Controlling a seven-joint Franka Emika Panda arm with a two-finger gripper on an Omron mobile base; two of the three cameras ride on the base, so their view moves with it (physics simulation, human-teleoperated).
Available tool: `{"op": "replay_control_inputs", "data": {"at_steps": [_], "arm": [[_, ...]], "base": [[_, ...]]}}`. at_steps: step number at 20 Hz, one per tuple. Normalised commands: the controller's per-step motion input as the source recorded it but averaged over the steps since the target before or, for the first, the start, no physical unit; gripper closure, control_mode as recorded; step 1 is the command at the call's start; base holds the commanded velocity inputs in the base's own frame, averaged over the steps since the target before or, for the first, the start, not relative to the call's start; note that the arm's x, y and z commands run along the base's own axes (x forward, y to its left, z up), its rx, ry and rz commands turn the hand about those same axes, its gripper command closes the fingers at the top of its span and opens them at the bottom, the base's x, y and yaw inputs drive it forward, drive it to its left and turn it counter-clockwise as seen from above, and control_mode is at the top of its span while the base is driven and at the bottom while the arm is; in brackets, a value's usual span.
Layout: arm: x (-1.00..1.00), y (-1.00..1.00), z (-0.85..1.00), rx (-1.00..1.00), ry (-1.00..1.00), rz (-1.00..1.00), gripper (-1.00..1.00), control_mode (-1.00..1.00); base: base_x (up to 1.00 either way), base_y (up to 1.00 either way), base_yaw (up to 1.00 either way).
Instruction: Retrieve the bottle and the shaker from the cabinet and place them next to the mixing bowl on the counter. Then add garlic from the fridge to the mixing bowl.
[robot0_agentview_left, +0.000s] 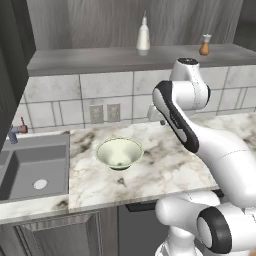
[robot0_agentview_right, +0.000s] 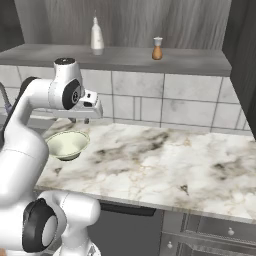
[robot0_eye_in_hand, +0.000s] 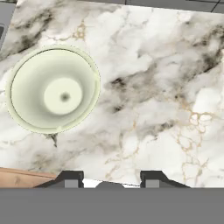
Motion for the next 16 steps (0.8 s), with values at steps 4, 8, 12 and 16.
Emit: {"op": "replay_control_inputs", "data": {"at_steps": [4, 8, 12, 16], "arm": [[-0.11, 0.0, 0.06, 0.0, 0.0, 0.0, -1.0, -1.0], [-0.4, 0.0, 0.86, 0.0, -0.22, 0.0, -1.0, -1.0], [-0.22, 0.0, 1.0, 0.0, -0.3, 0.0, -1.0, -1.0], [-0.13, 0.04, 1.0, 0.0, -0.29, 0.0, -1.0, -1.0]], "base": [[0.0, 0.0, 0.0], [0.0, 0.0, 0.0], [0.0, 0.0, 0.0], [0.0, 0.0, 0.0]]}}
